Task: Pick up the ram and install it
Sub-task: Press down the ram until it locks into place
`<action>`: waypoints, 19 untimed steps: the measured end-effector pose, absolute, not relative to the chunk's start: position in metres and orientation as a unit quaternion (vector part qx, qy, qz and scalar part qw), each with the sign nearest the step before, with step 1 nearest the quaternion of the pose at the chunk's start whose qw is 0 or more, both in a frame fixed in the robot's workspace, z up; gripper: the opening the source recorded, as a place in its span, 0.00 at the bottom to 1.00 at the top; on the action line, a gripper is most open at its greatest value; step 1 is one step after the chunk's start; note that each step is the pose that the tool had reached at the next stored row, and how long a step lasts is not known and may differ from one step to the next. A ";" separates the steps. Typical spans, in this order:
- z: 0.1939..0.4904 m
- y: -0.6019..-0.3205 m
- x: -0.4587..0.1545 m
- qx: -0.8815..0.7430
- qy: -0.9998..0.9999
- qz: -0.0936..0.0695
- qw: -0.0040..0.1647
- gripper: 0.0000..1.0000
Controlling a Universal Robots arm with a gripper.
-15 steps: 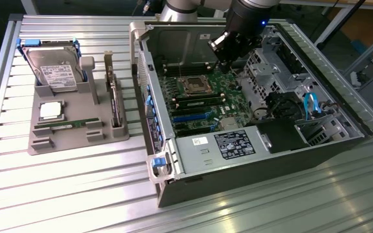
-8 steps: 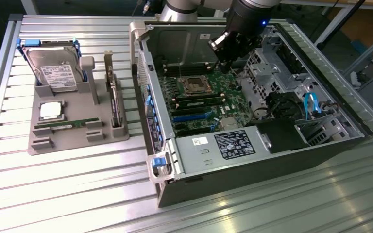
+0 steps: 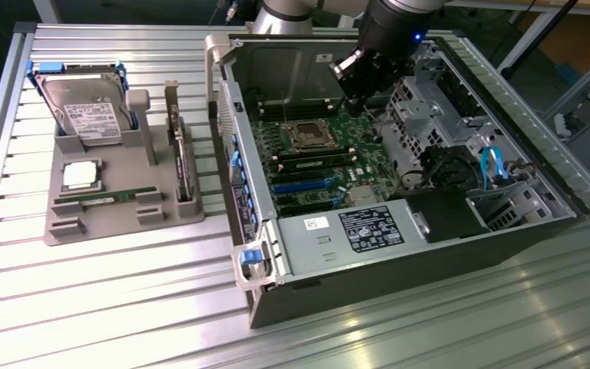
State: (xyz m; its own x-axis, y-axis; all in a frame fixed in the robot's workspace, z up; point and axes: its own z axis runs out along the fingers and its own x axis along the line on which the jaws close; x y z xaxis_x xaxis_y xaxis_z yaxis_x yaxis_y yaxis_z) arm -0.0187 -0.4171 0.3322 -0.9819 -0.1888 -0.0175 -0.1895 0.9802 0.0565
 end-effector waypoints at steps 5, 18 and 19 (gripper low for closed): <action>0.332 -0.417 -0.019 -0.060 0.998 0.029 0.007 0.10; 0.332 -0.417 -0.035 -0.060 0.998 0.029 0.007 0.10; 0.332 -0.417 -0.036 -0.060 0.998 0.029 0.007 0.10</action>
